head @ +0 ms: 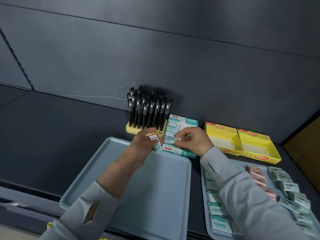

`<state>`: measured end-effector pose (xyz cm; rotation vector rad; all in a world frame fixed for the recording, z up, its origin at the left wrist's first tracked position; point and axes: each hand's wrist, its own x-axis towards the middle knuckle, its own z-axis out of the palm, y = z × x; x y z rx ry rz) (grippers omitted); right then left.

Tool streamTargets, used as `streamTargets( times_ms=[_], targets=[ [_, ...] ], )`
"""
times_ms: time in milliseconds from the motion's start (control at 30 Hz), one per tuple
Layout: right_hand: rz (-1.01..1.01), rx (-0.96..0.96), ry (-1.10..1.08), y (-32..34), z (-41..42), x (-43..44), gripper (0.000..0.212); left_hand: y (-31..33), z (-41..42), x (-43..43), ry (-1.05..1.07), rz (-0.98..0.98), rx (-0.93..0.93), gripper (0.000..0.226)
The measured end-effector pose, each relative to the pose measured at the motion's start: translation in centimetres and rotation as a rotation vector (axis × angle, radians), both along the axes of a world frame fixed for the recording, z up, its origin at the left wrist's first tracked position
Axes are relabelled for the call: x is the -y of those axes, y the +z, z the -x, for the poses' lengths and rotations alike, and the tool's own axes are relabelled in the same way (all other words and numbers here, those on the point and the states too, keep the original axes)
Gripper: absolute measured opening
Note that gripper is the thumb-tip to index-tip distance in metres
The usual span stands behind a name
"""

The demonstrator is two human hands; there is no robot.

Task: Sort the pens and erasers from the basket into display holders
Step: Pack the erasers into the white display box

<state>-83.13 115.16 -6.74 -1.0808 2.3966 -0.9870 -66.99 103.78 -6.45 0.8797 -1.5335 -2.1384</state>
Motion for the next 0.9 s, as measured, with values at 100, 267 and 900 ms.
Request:
streamTargets(
  times_ms=[100, 267, 900],
  targets=[
    [-0.064, -0.293, 0.035, -0.2, -0.5, 0.6, 0.023, -0.2, -0.4, 0.1, 0.013, -0.009, -0.031, 0.042],
    [-0.157, -0.353, 0.050, -0.3, -0.5, 0.8, 0.021, -0.5, -0.7, 0.2, 0.033, 0.018, -0.045, 0.042],
    [0.265, 0.193, -0.009, 1.4, 0.2, -1.6, 0.030, -2.0, 0.2, -0.4, -0.048, 0.745, 0.245, 0.027]
  ],
)
